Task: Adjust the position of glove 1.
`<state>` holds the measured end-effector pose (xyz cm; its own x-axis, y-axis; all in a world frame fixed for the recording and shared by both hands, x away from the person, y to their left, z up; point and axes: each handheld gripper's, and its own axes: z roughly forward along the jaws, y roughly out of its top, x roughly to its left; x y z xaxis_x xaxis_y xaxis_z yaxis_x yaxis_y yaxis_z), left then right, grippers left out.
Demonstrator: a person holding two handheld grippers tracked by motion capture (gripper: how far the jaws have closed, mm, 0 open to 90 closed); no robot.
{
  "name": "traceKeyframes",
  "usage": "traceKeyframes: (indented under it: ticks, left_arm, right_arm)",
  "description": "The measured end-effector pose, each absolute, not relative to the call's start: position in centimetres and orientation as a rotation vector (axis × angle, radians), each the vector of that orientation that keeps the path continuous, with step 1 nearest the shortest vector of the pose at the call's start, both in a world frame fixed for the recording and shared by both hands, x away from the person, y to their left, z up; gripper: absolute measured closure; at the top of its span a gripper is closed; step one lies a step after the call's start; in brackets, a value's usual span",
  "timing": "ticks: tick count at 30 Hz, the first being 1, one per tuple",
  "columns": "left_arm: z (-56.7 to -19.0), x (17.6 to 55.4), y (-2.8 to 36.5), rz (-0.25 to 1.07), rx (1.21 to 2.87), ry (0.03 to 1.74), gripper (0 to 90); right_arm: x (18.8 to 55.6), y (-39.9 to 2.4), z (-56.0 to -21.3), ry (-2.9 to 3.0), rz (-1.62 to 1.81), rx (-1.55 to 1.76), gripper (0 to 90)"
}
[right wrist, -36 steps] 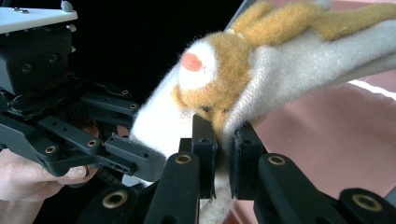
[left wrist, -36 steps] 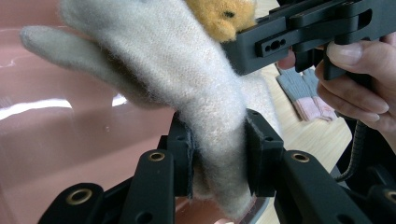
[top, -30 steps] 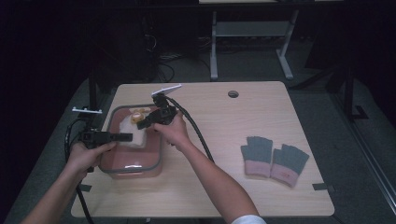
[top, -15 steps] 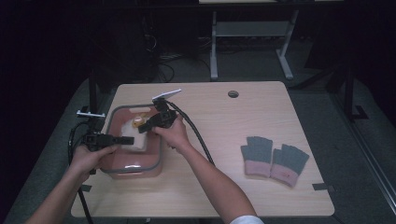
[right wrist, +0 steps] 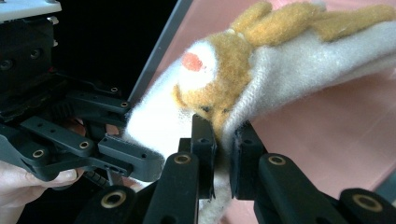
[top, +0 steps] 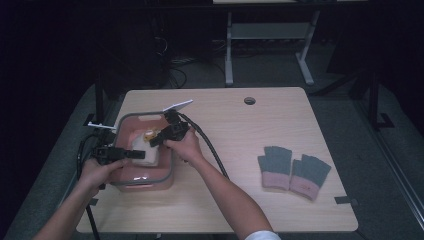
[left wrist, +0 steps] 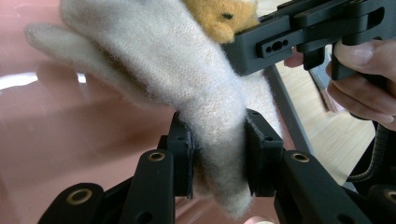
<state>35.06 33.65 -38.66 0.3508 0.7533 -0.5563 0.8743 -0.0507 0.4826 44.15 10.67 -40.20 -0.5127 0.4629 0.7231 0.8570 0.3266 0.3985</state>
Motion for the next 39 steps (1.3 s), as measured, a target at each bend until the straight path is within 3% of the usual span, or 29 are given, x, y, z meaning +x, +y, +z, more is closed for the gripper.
traceKeyframes:
  ticks: [10,22,39]
  left_arm:
    - [-39.6,35.0,33.7,-0.198,1.841,1.461,67.2]
    - [-40.3,35.0,33.5,-0.194,1.853,1.51,67.2]
    - [-40.4,35.1,33.0,-0.16,1.886,1.577,67.2]
  right_arm:
    - [43.9,11.3,-40.4,-2.183,-1.014,-1.182,80.4]
    - [43.5,11.4,-39.8,-2.294,-0.968,-1.185,71.5]
    - [42.9,10.5,-39.3,-2.314,-0.955,-1.184,69.3]
